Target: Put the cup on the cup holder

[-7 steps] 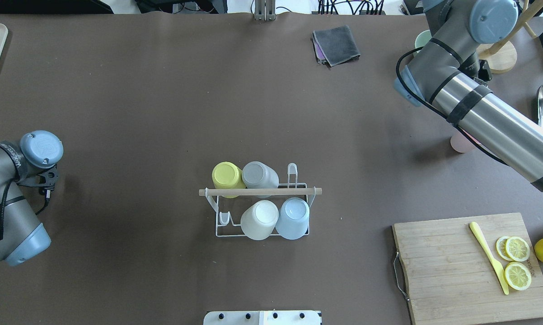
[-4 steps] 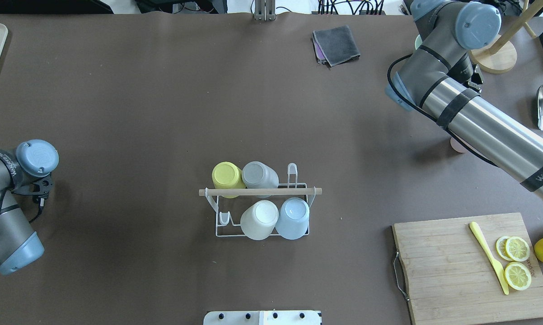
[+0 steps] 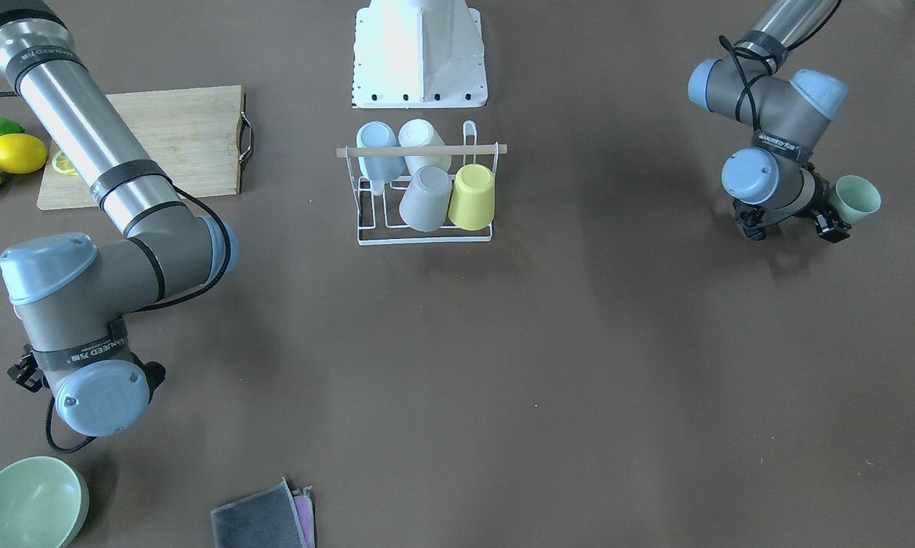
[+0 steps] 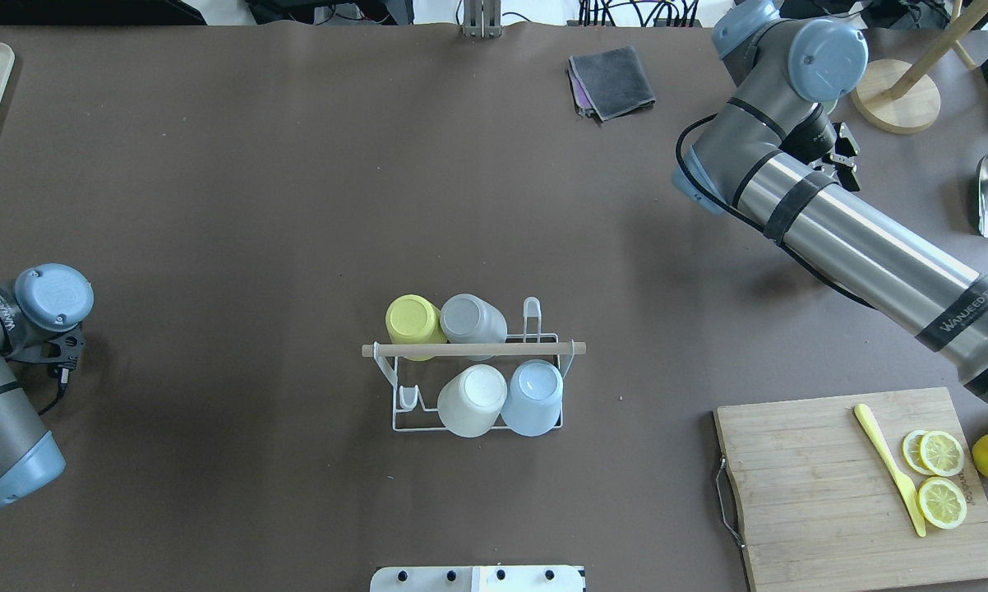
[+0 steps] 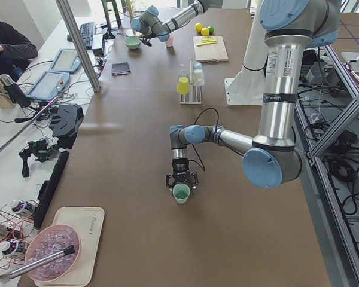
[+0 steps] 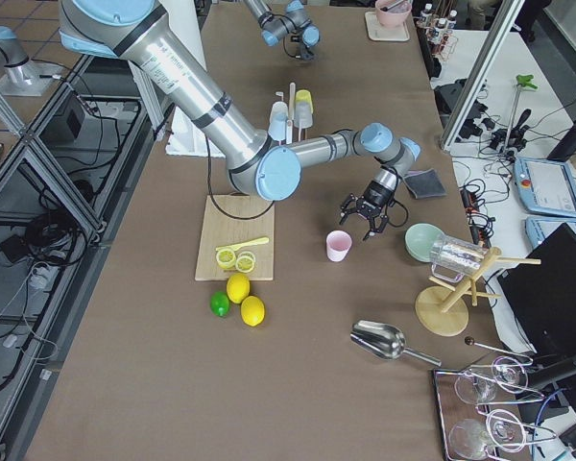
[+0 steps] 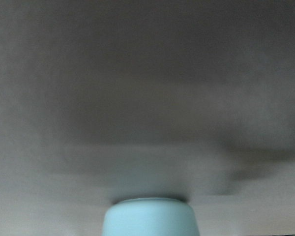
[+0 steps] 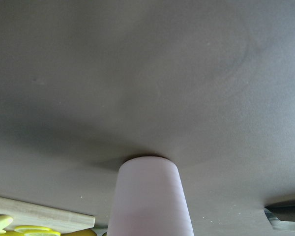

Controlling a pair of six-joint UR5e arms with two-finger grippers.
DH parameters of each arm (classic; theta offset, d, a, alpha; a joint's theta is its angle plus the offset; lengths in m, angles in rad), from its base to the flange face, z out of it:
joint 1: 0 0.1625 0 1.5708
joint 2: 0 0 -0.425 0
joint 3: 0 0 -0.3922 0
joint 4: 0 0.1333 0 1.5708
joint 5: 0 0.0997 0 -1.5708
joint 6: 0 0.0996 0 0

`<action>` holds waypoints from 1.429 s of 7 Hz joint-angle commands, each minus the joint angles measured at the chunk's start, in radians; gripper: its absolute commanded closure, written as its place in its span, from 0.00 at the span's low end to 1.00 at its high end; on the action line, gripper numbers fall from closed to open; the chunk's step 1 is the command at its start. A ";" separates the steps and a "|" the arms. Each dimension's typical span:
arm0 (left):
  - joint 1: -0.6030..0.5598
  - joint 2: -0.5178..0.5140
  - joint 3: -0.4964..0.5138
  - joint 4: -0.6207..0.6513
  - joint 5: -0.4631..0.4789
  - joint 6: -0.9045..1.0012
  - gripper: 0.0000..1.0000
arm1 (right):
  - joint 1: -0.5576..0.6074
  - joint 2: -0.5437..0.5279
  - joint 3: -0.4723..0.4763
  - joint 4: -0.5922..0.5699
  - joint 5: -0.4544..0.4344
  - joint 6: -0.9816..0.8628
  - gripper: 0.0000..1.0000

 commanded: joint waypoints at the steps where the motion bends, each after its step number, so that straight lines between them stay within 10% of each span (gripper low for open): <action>1: 0.000 0.005 0.006 -0.009 0.000 0.001 0.02 | -0.031 0.007 -0.024 0.002 -0.087 -0.042 0.02; 8: -0.003 0.067 -0.001 -0.078 0.002 0.010 0.04 | -0.054 0.036 -0.127 0.019 -0.073 -0.065 0.02; 10: -0.009 0.080 -0.010 -0.078 0.002 0.011 0.20 | -0.054 0.033 -0.127 0.007 -0.076 -0.098 0.02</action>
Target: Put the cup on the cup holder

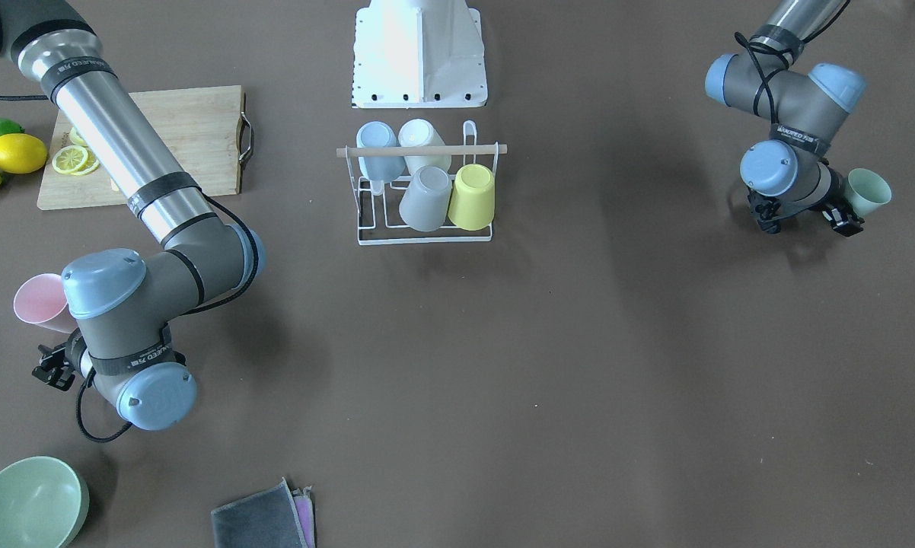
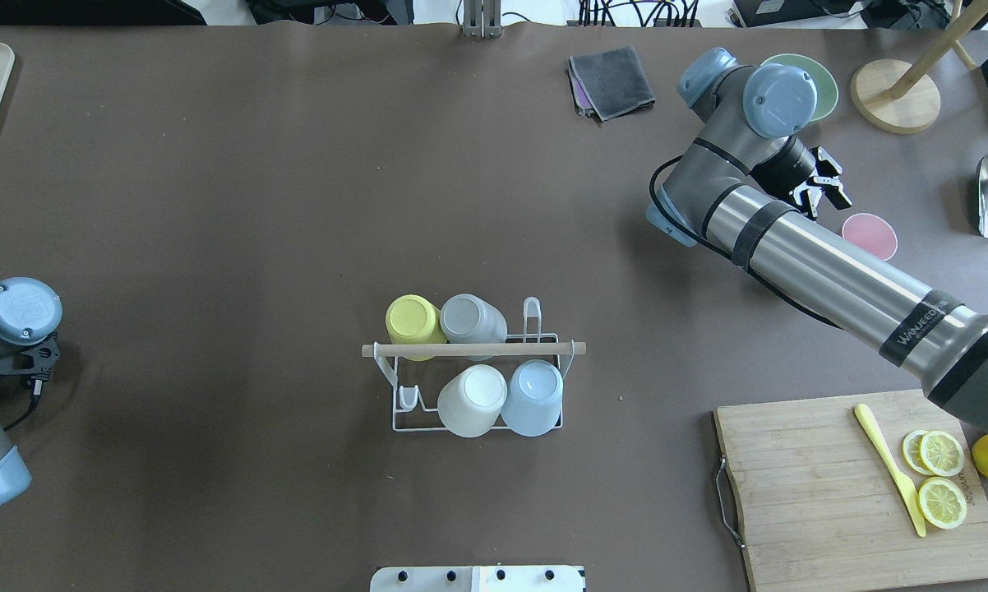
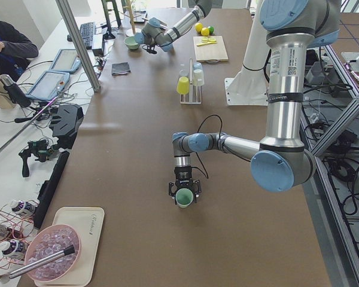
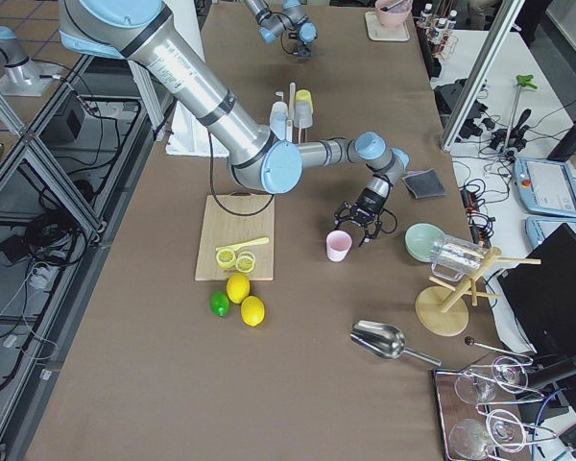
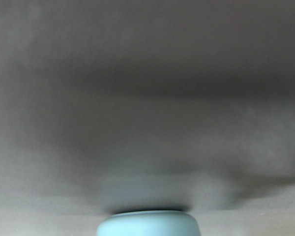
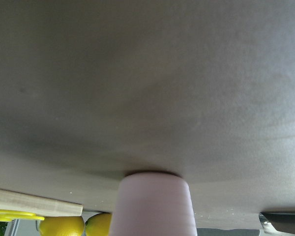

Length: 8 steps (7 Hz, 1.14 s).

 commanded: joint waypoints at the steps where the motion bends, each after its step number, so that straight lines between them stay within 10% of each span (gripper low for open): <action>1: -0.008 0.013 -0.019 0.000 0.000 0.001 0.35 | 0.000 -0.003 0.001 -0.018 -0.002 -0.018 0.02; 3: -0.024 0.034 -0.081 0.001 0.002 0.001 0.55 | 0.001 -0.001 0.007 -0.050 0.000 -0.020 0.02; 8: -0.304 -0.032 -0.289 -0.052 -0.015 0.050 0.60 | 0.001 -0.021 0.027 -0.081 0.003 -0.015 0.01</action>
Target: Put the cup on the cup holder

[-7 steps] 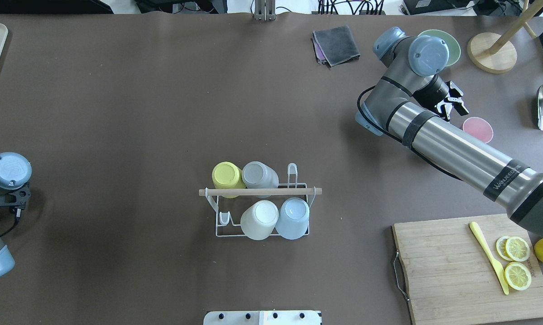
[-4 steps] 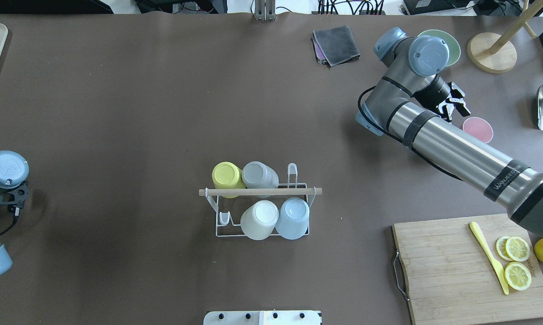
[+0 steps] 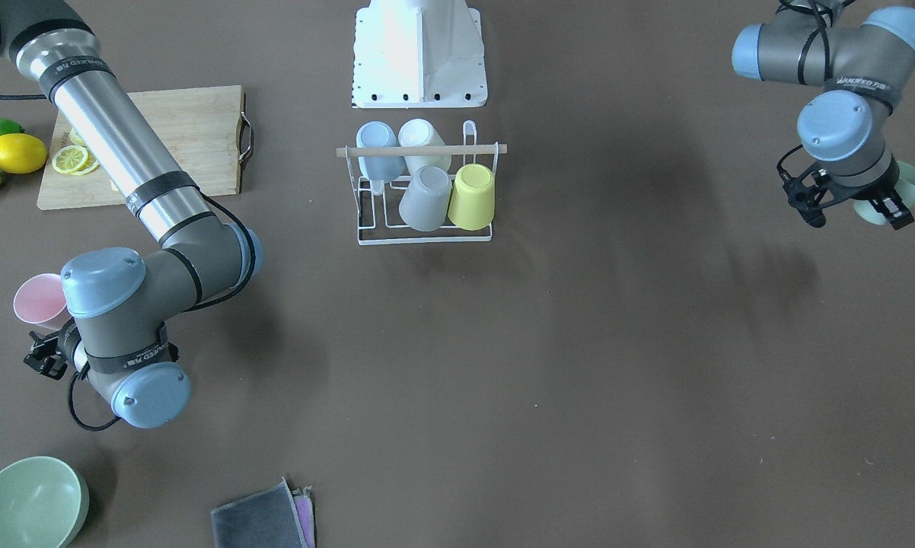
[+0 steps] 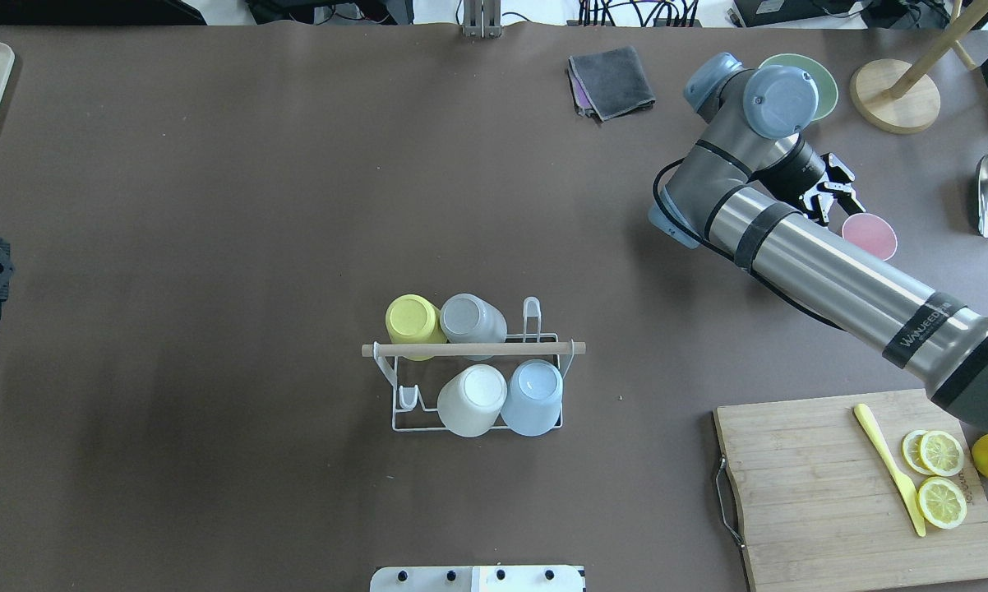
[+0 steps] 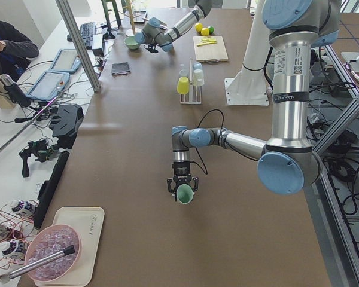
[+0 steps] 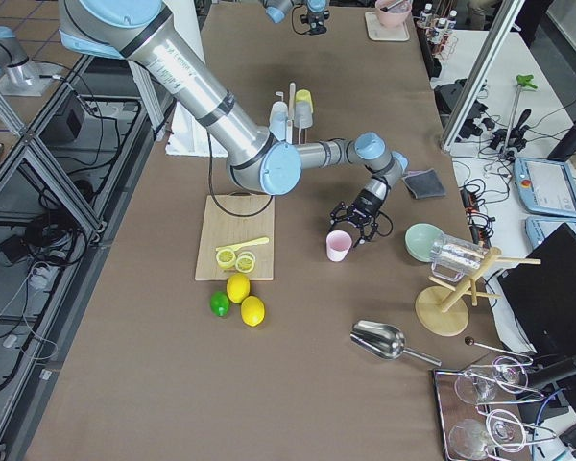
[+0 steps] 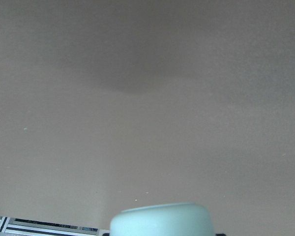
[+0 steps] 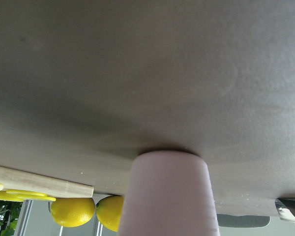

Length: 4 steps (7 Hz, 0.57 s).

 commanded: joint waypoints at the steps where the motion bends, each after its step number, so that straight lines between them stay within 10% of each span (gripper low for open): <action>1: -0.127 -0.083 -0.038 -0.068 -0.045 -0.008 0.62 | 0.001 -0.020 0.032 -0.019 0.001 0.000 0.01; 4: -0.146 -0.164 -0.053 -0.092 -0.097 -0.161 0.62 | 0.001 -0.035 0.049 -0.028 0.006 0.008 0.01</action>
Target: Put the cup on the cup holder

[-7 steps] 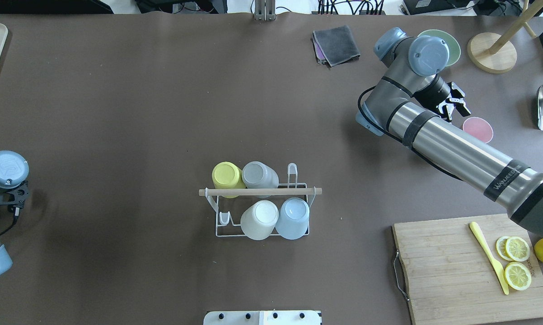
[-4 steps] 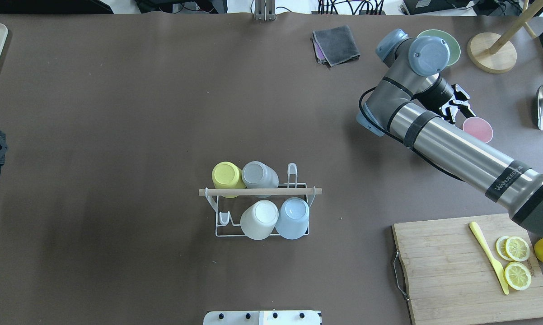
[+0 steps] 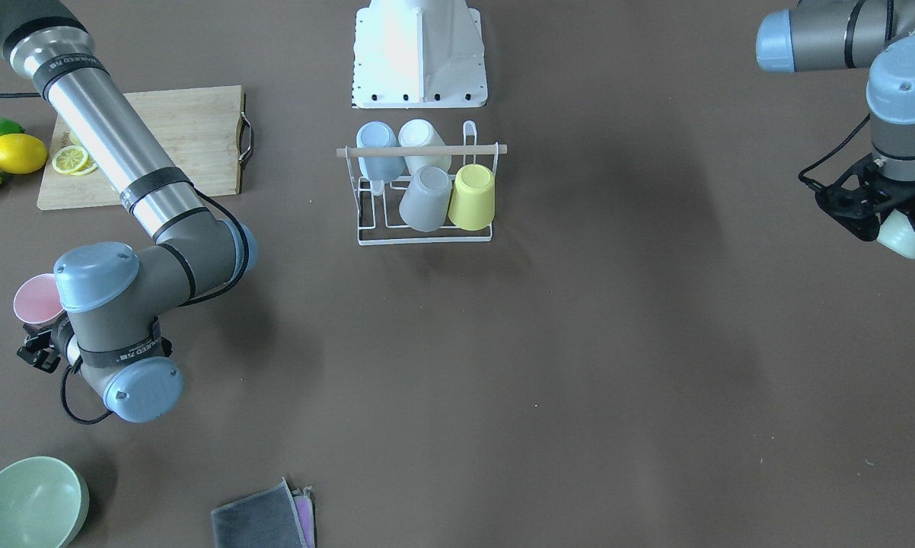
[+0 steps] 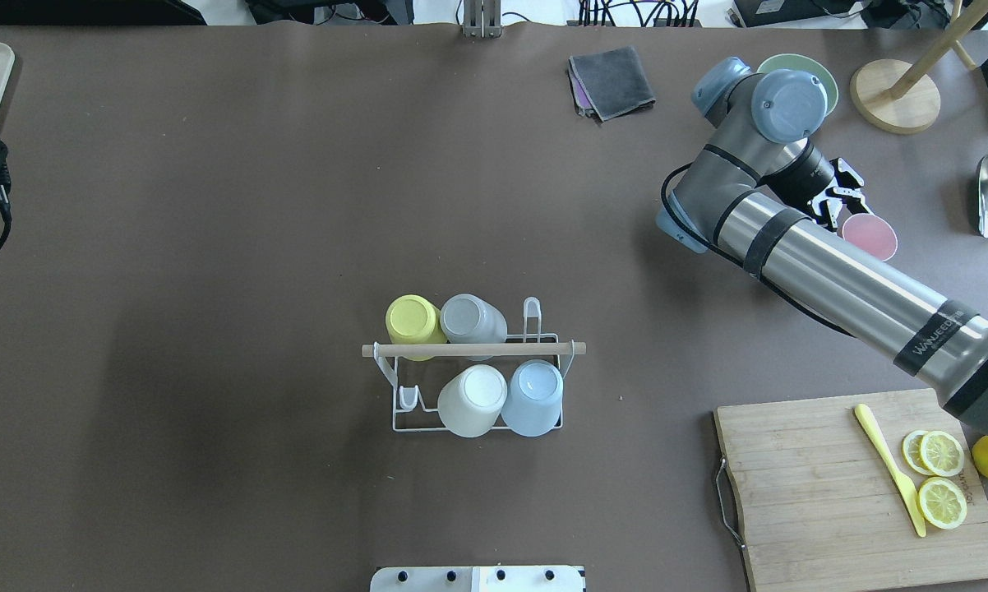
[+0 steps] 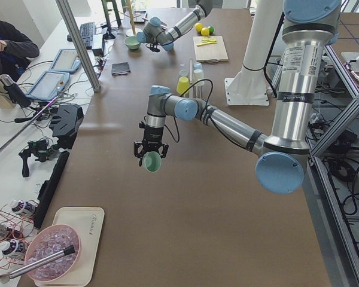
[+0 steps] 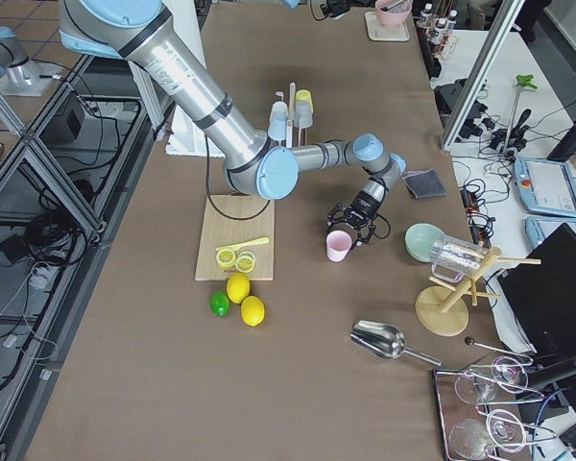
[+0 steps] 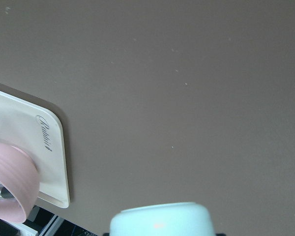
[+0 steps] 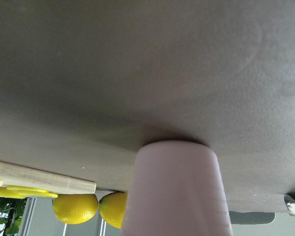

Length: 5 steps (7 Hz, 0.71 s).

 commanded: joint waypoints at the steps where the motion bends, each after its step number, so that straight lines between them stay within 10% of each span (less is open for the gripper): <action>1: -0.019 -0.018 -0.033 -0.029 -0.010 -0.070 0.68 | 0.000 -0.002 0.005 0.000 0.002 0.006 0.01; 5: -0.032 0.009 -0.159 -0.104 -0.039 -0.218 0.81 | -0.018 0.001 0.005 0.000 0.002 0.058 0.01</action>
